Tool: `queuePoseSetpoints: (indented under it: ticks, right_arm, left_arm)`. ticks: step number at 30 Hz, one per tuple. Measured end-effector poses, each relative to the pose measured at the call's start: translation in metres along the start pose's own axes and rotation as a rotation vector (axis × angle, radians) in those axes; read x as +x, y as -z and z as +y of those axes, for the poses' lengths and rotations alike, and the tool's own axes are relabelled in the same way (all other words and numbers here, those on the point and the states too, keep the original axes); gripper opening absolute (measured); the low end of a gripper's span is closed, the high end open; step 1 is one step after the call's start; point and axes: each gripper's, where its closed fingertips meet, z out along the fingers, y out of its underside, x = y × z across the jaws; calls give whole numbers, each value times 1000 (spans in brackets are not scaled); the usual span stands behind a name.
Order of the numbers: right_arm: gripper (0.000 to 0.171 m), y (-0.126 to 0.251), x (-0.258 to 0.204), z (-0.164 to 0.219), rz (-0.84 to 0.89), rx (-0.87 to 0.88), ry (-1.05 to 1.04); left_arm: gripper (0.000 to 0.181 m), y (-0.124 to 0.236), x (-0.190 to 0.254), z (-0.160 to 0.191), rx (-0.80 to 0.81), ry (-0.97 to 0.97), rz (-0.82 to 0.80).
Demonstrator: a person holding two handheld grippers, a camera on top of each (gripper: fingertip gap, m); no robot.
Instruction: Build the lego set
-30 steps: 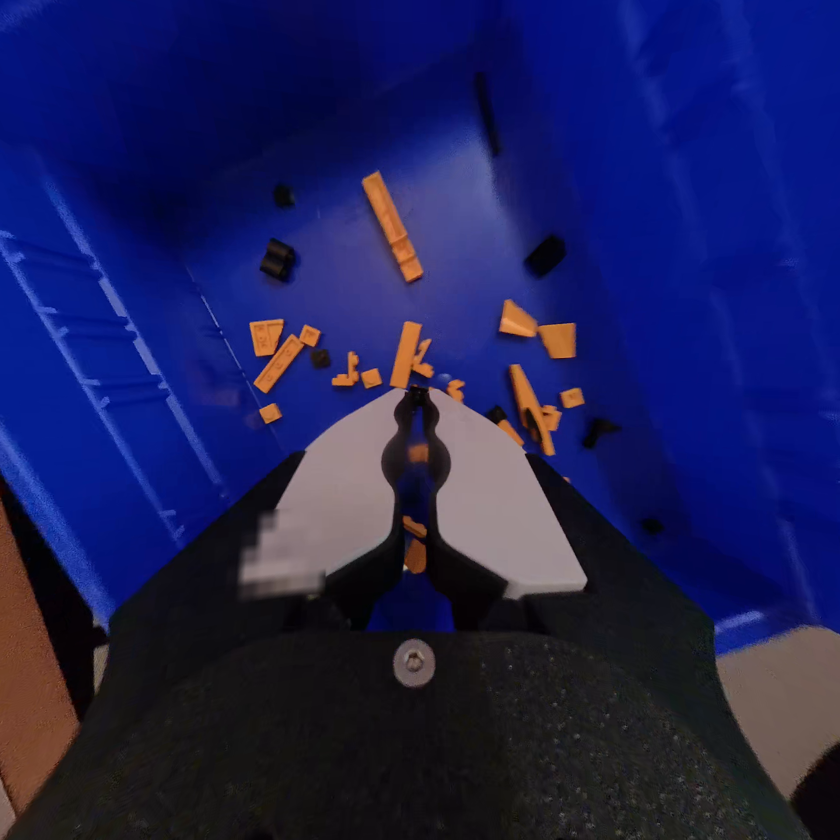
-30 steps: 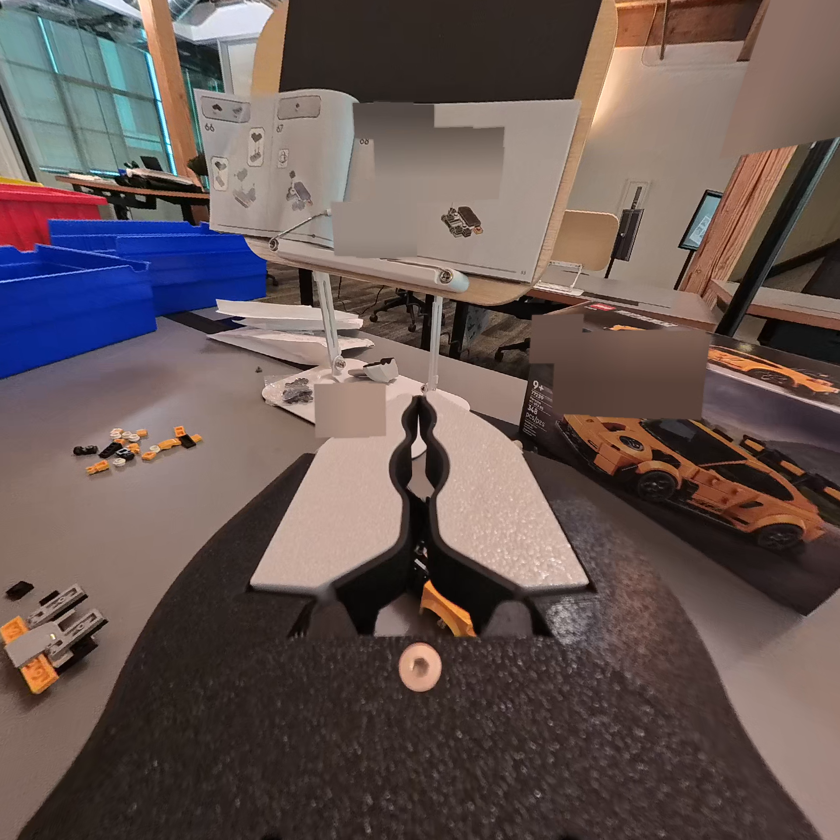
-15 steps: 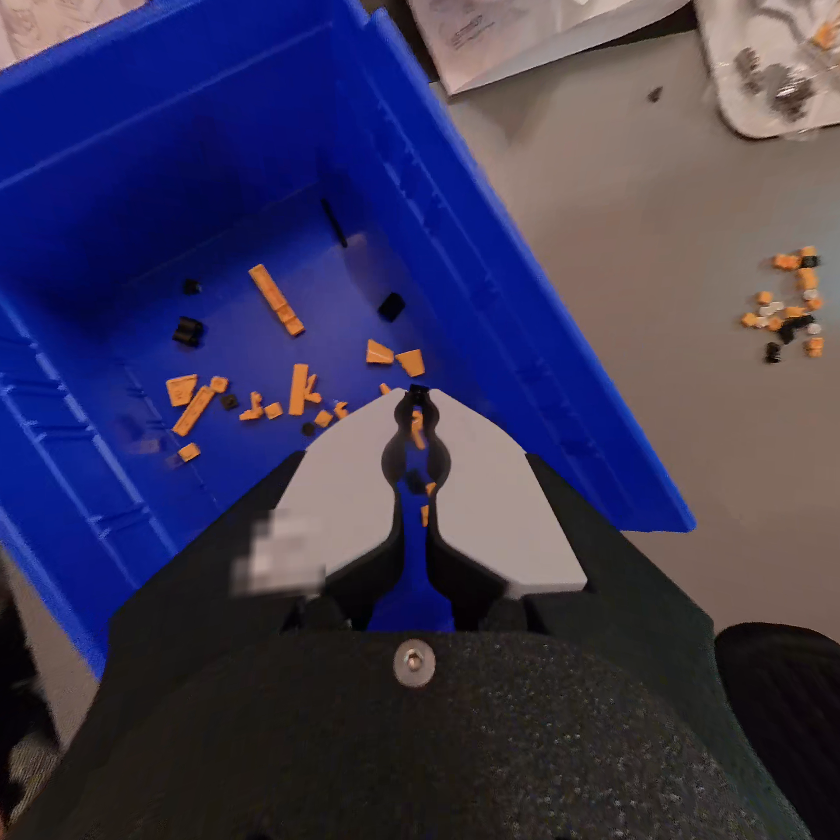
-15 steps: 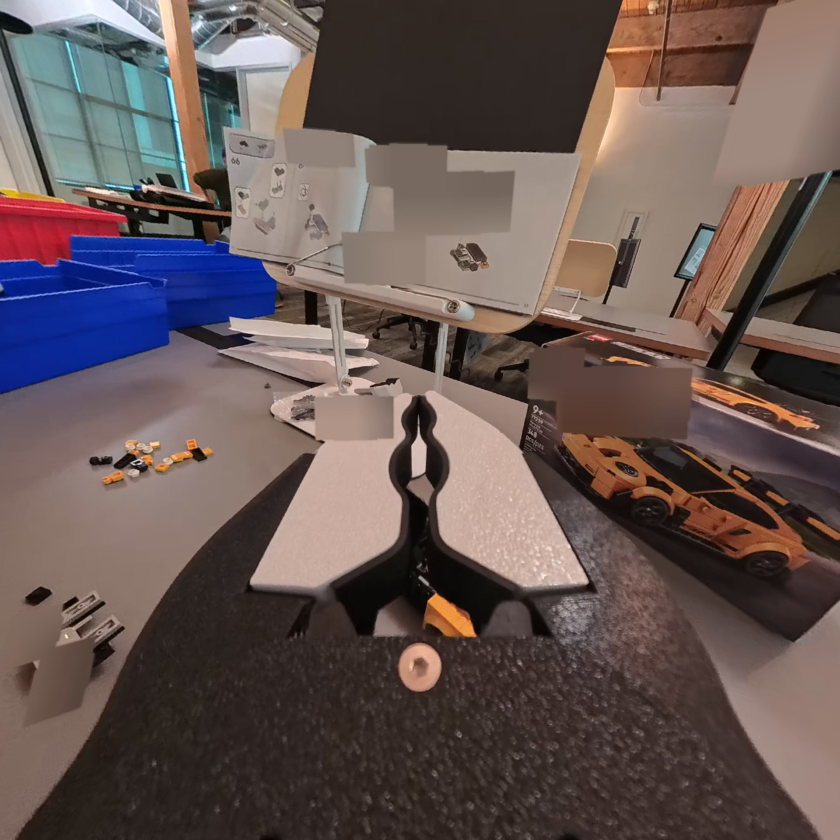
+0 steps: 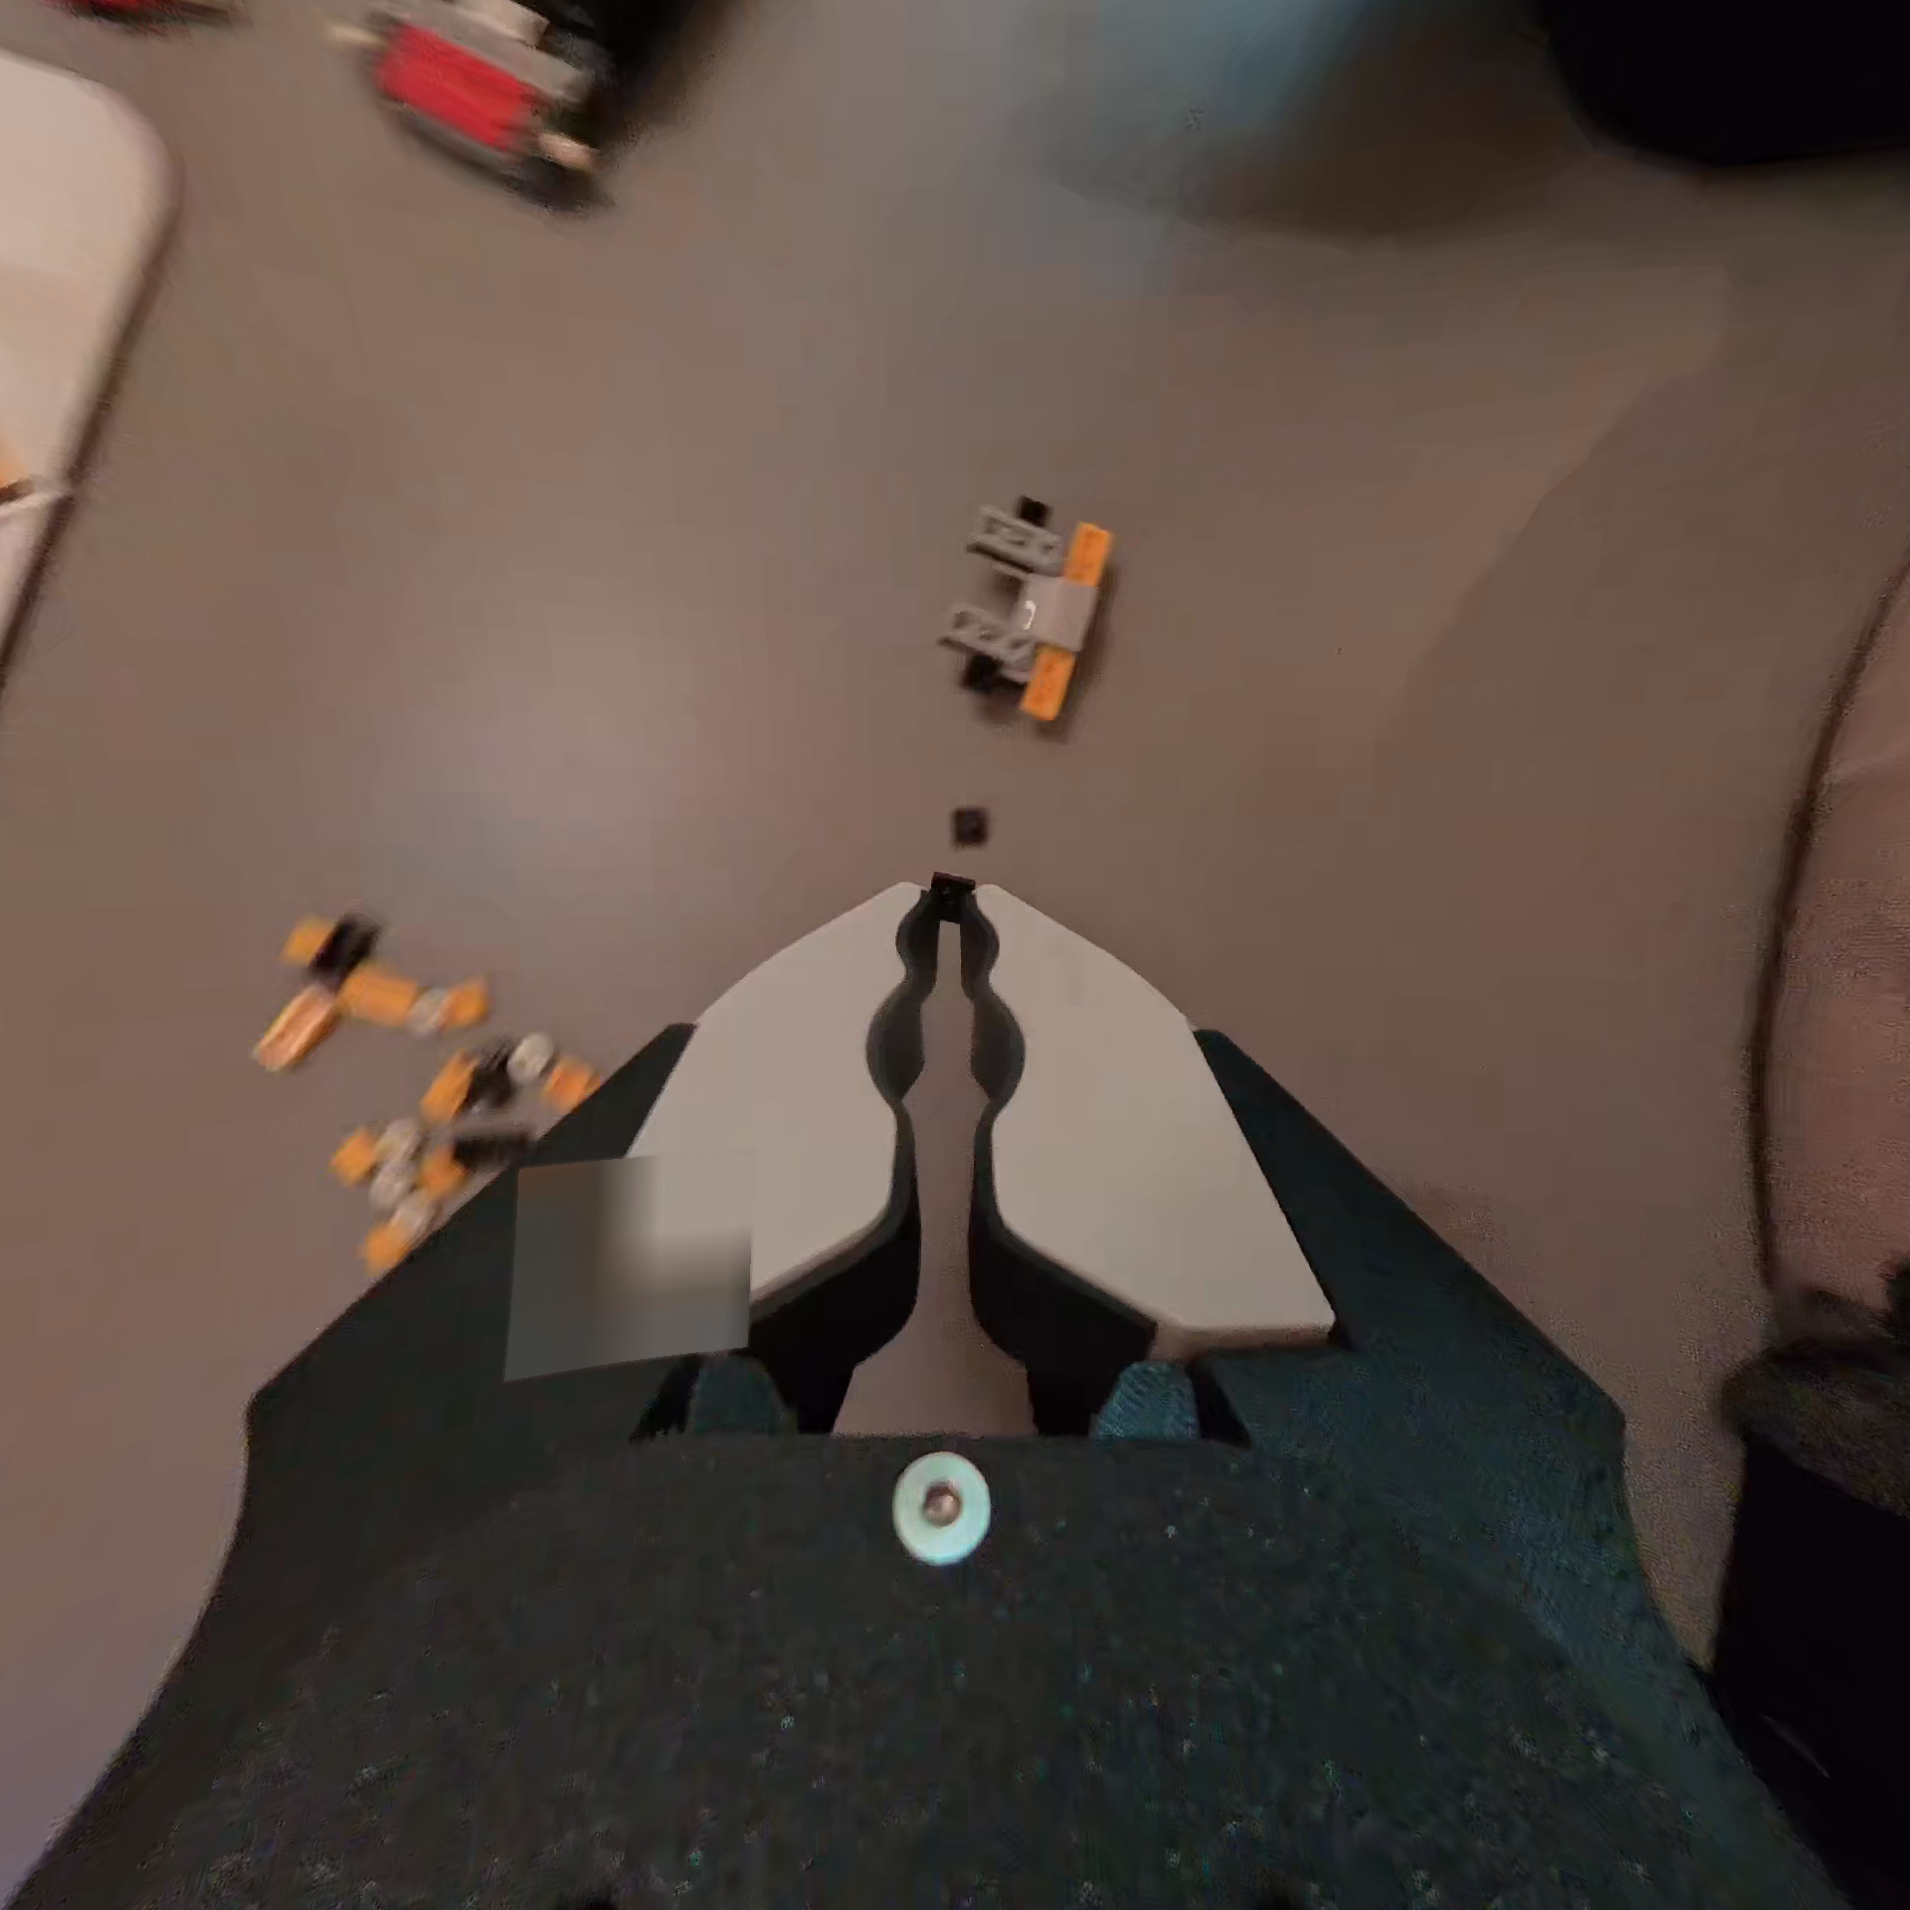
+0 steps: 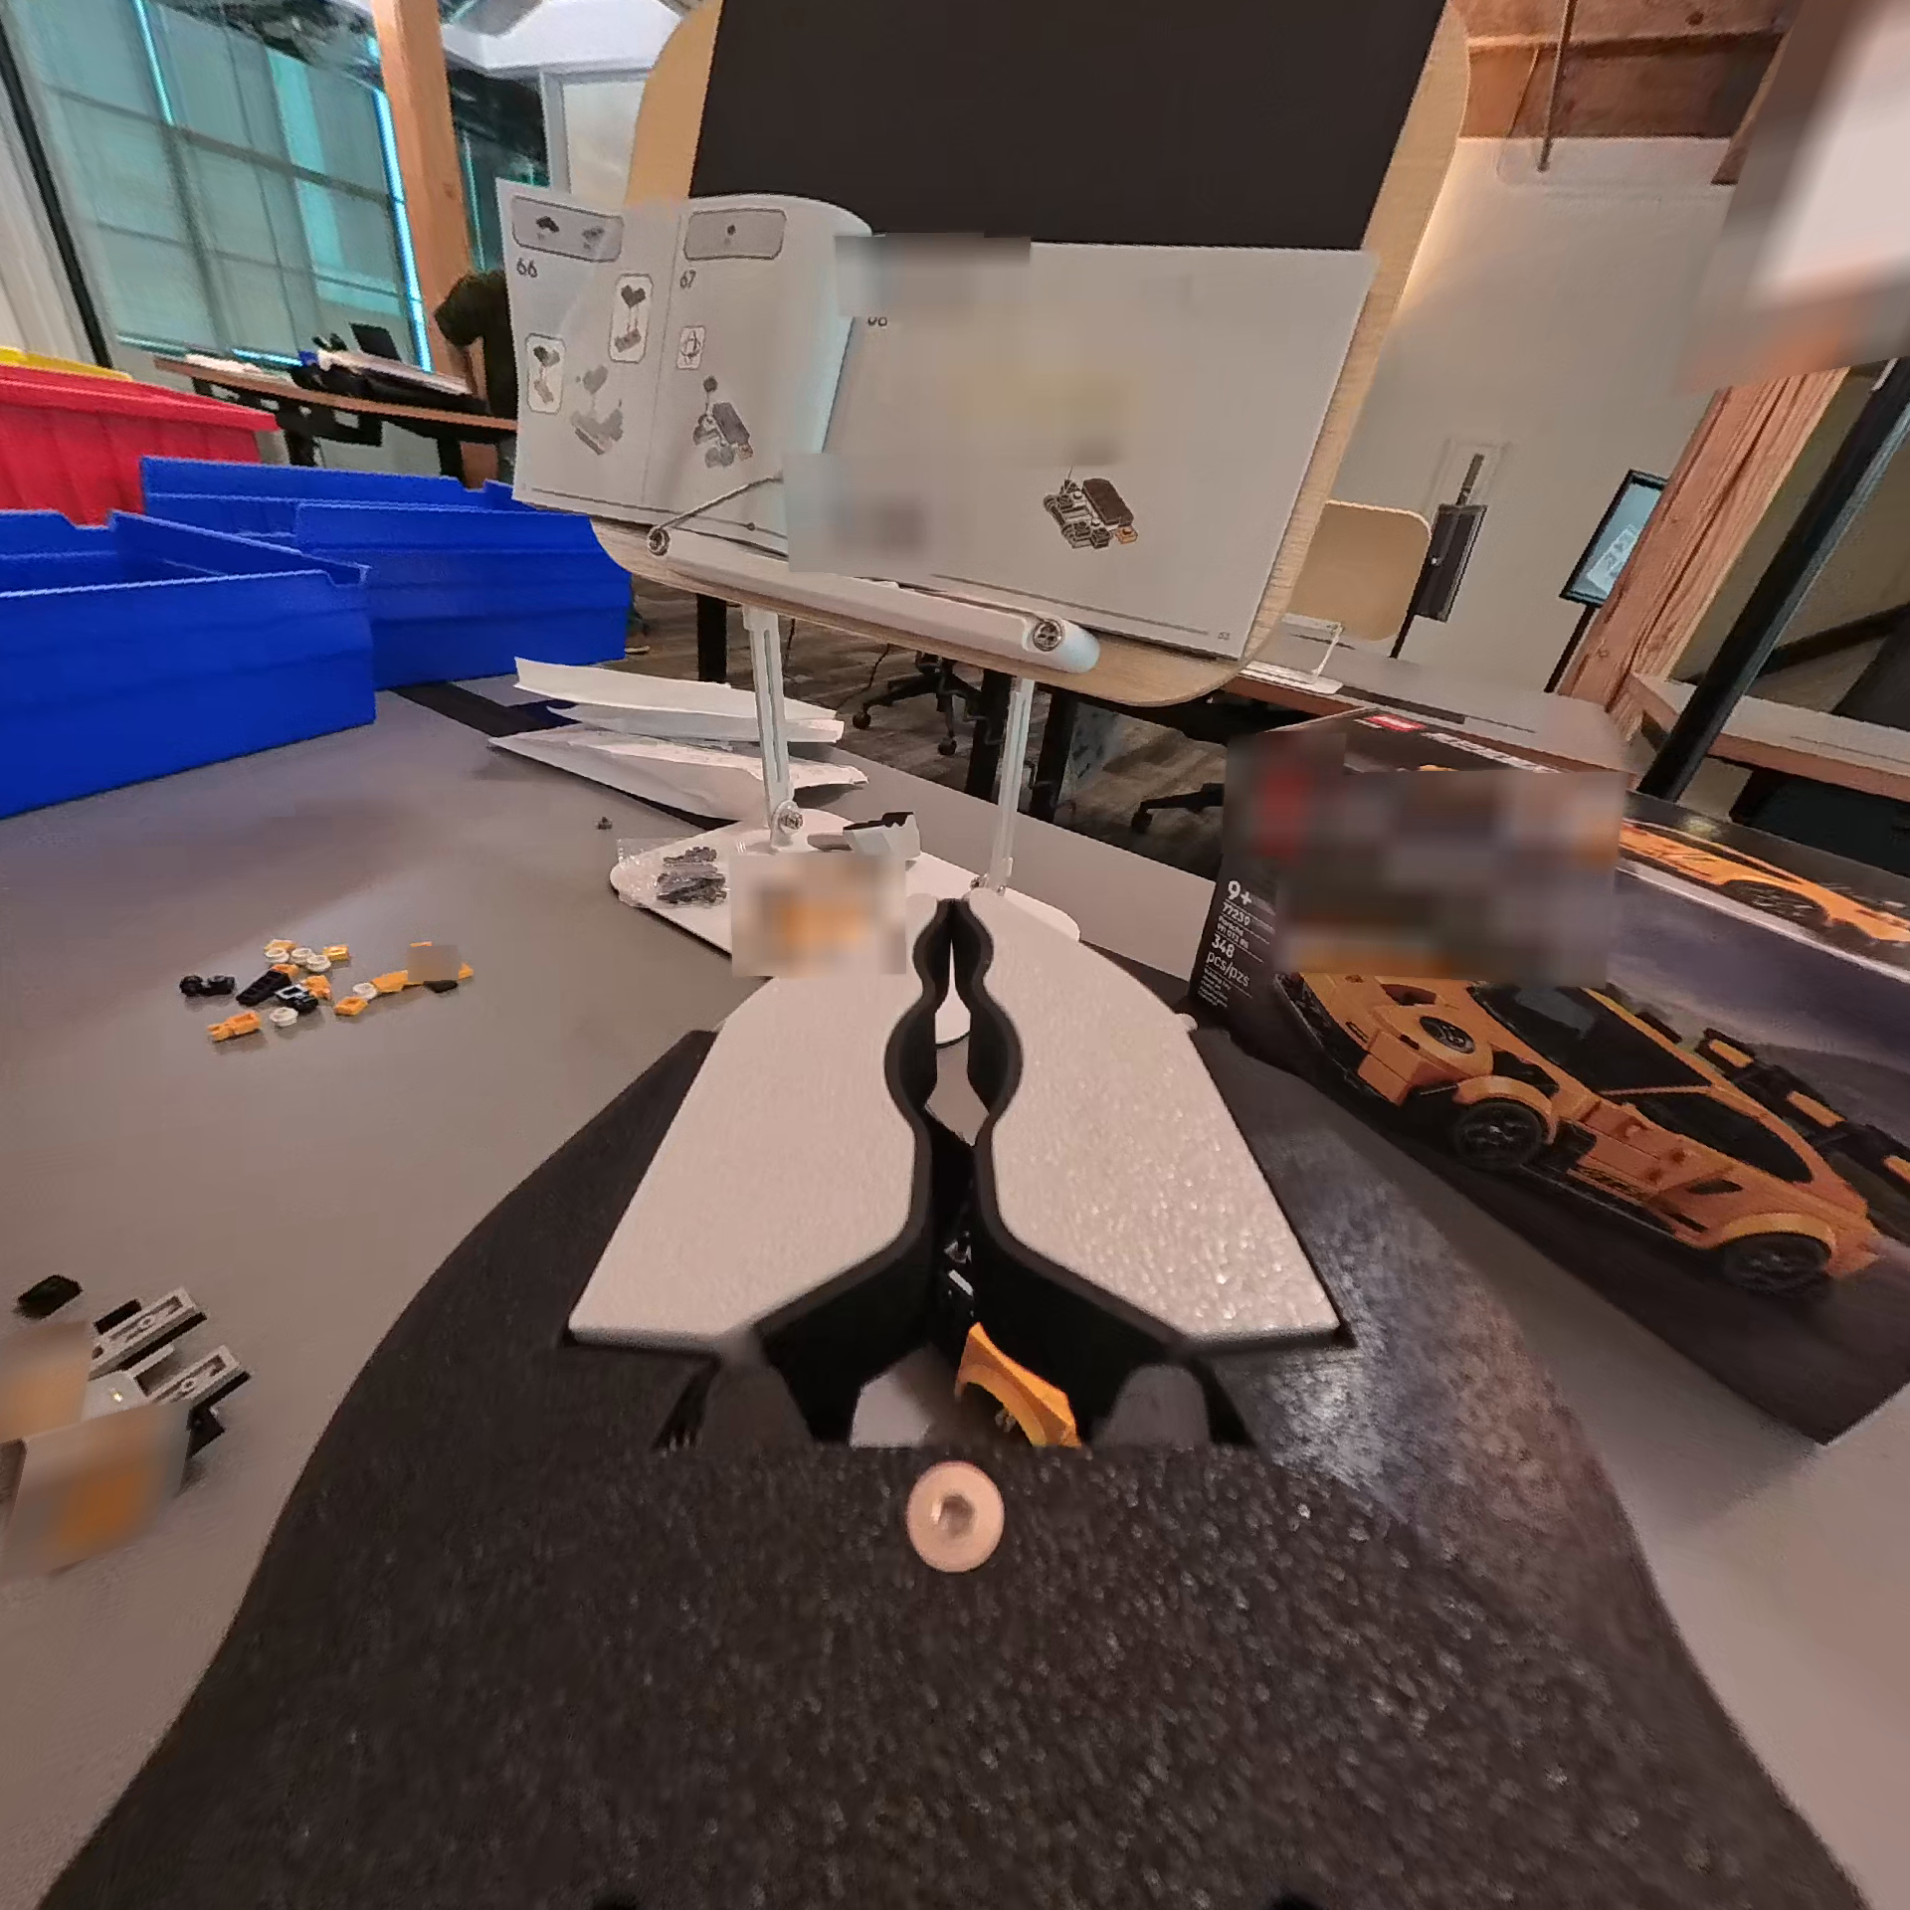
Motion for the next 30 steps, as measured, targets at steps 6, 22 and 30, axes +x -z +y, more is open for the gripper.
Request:
queuePoseSetpoints:
  ticks: [6,22,30]
  right_arm:
    - [0,3,1,-8,-11,18,-33]
    - [3,10,-25,-49,-41,69,-78]
    - [3,-1,-52,-70,-131,76,-96]
  left_arm:
    - [4,-49,19,-3,-142,-93,7]
    - [31,-43,33,17,-94,-97,-49]
    - [40,-17,16,-2,158,-51,-44]
